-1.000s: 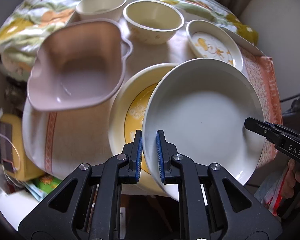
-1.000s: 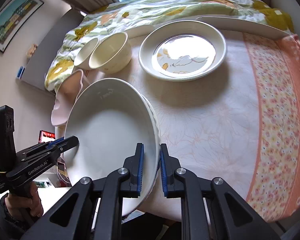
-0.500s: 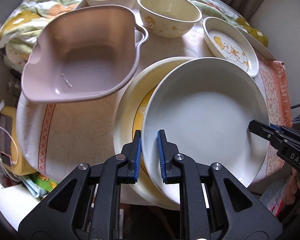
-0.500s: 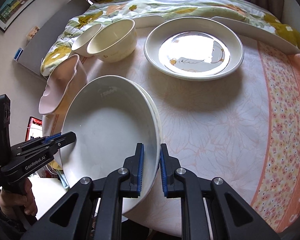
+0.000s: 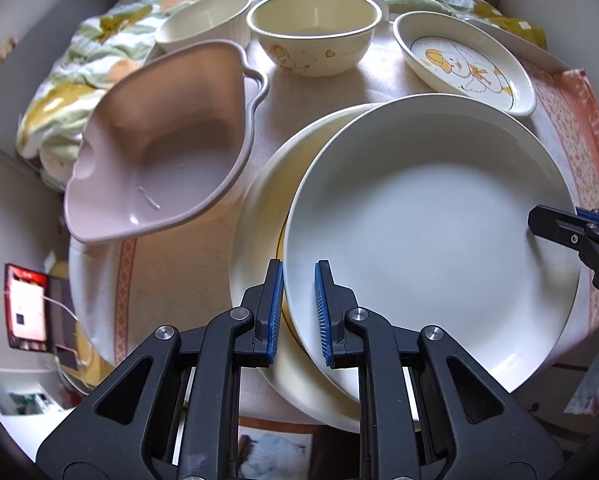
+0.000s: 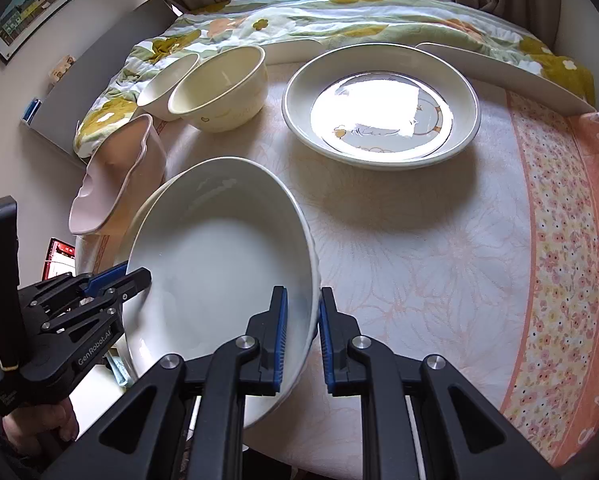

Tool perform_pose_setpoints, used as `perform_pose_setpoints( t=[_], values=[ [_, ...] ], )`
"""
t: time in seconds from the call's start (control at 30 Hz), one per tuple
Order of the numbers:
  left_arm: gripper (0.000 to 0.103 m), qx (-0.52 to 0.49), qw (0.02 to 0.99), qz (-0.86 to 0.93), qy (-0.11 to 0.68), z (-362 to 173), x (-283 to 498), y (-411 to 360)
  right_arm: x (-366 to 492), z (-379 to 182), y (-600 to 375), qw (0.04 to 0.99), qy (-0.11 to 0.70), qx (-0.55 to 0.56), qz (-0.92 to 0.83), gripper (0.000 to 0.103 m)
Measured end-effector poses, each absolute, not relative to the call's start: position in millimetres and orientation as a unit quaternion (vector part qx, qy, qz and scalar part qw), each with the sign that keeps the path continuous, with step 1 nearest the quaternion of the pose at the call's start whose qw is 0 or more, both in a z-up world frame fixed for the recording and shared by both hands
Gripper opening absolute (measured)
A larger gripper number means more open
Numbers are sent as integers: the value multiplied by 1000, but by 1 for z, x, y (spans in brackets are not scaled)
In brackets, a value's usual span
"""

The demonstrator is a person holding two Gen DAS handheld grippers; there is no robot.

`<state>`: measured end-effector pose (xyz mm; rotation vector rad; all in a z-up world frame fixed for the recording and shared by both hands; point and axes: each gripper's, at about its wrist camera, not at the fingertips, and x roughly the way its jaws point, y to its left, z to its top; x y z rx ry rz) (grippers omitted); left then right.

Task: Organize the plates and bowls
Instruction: 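Lower the white plate onto the yellow bowl and open both grippers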

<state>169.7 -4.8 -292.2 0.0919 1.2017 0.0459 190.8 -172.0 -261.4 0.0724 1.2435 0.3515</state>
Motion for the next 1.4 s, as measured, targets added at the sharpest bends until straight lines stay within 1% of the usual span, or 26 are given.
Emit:
perform_pose_setpoints(
  t=[0.57,0.73,0.87,1.0,1.27,1.4],
  values=[
    [13,59,828,30,556,-290,169,-2,179,-266,-148,828,541,-64,133,14],
    [13,65,830,29,553,-289,167,-2,175,-267,-136,834,527,-110,118,14],
    [13,69,829,26,555,-289,167,-2,175,-268,-135,836,526,-113,109,14],
    [13,101,834,38,542,-283,166,-7,176,-269,-133,836,525,-121,102,14],
    [13,92,835,24,542,-283,168,-1,178,-271,-130,837,526,-122,90,14],
    [13,80,835,13,544,-276,170,3,179,-268,-133,837,529,-105,89,14]
  ],
)
